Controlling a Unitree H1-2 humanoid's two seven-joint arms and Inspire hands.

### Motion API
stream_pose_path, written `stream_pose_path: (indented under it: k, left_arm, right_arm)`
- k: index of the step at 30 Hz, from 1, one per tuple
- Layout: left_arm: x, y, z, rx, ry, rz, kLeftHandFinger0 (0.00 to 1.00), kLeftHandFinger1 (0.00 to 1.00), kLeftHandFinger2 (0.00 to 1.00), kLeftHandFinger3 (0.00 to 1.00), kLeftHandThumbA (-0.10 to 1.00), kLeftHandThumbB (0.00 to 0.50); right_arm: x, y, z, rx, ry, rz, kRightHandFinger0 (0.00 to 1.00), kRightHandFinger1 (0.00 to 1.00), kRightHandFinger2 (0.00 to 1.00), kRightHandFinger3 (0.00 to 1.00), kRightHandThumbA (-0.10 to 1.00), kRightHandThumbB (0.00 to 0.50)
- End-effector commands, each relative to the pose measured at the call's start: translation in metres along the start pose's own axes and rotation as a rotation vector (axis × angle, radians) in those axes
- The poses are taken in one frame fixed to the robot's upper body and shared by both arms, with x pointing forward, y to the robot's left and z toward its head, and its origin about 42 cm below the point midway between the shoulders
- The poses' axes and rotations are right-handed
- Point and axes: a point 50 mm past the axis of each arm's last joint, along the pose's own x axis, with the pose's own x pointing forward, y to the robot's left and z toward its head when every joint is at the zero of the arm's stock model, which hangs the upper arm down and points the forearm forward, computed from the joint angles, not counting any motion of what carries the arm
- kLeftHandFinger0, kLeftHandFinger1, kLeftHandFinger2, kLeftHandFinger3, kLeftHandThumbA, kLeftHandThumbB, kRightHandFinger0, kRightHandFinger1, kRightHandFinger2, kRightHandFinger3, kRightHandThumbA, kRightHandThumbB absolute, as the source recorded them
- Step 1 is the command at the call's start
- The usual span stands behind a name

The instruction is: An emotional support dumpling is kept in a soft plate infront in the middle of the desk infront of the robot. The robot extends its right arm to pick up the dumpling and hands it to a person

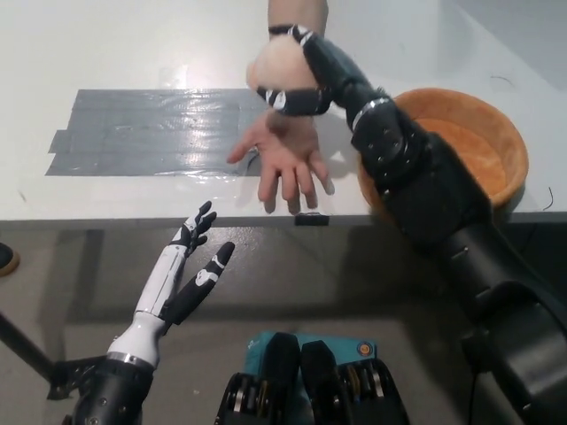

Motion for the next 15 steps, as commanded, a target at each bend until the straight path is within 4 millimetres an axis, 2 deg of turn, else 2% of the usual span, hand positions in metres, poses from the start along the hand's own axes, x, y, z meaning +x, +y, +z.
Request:
stream_pose_path:
  k: [1, 4, 6, 7, 8, 9, 10, 11, 12, 13, 15]
  left_arm:
    - [0.003, 0.007, 0.009, 0.017, -0.050, 0.002, 1.00, 1.00, 1.00, 1.00, 0.82, 0.013]
    - [0.004, 0.006, 0.010, 0.023, -0.046, -0.001, 1.00, 1.00, 1.00, 1.00, 0.83, 0.024]
    - [0.004, 0.006, 0.010, 0.023, -0.042, -0.001, 1.00, 1.00, 1.00, 1.00, 0.83, 0.026]
    - [0.002, 0.007, 0.009, 0.023, -0.040, 0.000, 1.00, 1.00, 1.00, 1.00, 0.83, 0.027]
    - [0.002, 0.007, 0.009, 0.018, -0.040, 0.002, 1.00, 1.00, 1.00, 1.00, 0.83, 0.028]
    - [0.002, 0.007, 0.009, 0.018, -0.040, 0.002, 1.00, 1.00, 1.00, 1.00, 0.83, 0.029]
    - [0.001, 0.006, 0.009, 0.018, -0.038, 0.002, 1.00, 1.00, 1.00, 1.00, 0.83, 0.029]
    - [0.000, 0.006, 0.009, 0.016, -0.033, 0.000, 1.00, 1.00, 1.00, 1.00, 0.82, 0.029]
    - [0.000, 0.006, 0.008, 0.015, -0.035, -0.001, 1.00, 1.00, 1.00, 1.00, 0.82, 0.028]
    - [0.000, 0.006, 0.008, 0.016, -0.034, 0.000, 1.00, 1.00, 1.00, 1.00, 0.81, 0.034]
    - [0.001, 0.005, 0.008, 0.021, -0.035, -0.001, 1.00, 1.00, 1.00, 1.00, 0.81, 0.032]
  right_arm:
    - [0.011, -0.001, 0.028, -0.046, -0.102, -0.044, 0.00, 0.44, 0.84, 0.92, -0.10, 0.145]
    - [0.010, 0.014, 0.015, -0.074, -0.079, 0.009, 0.00, 0.46, 0.84, 0.93, -0.10, 0.145]
    - [0.010, 0.019, 0.009, -0.102, -0.022, 0.068, 0.09, 0.56, 0.93, 0.99, -0.10, 0.151]
    - [0.010, 0.021, 0.008, -0.104, -0.012, 0.080, 0.12, 0.58, 0.95, 1.00, -0.10, 0.149]
    - [0.010, 0.022, 0.005, -0.129, 0.029, 0.127, 0.46, 0.83, 1.00, 1.00, -0.02, 0.165]
    - [0.010, 0.022, 0.004, -0.138, 0.047, 0.145, 0.53, 0.84, 0.99, 1.00, 0.03, 0.159]
    - [0.010, 0.021, 0.002, -0.146, 0.076, 0.195, 0.88, 1.00, 1.00, 1.00, 0.27, 0.227]
    - [0.009, 0.021, 0.001, -0.158, 0.107, 0.256, 1.00, 1.00, 1.00, 1.00, 0.42, 0.248]
    - [0.008, 0.020, -0.002, -0.193, 0.124, 0.302, 1.00, 1.00, 1.00, 1.00, 0.63, 0.353]
    - [0.007, 0.019, -0.003, -0.195, 0.124, 0.308, 1.00, 1.00, 1.00, 1.00, 0.69, 0.428]
    - [0.005, 0.016, -0.004, -0.191, 0.123, 0.313, 1.00, 1.00, 1.00, 1.00, 0.81, 0.494]
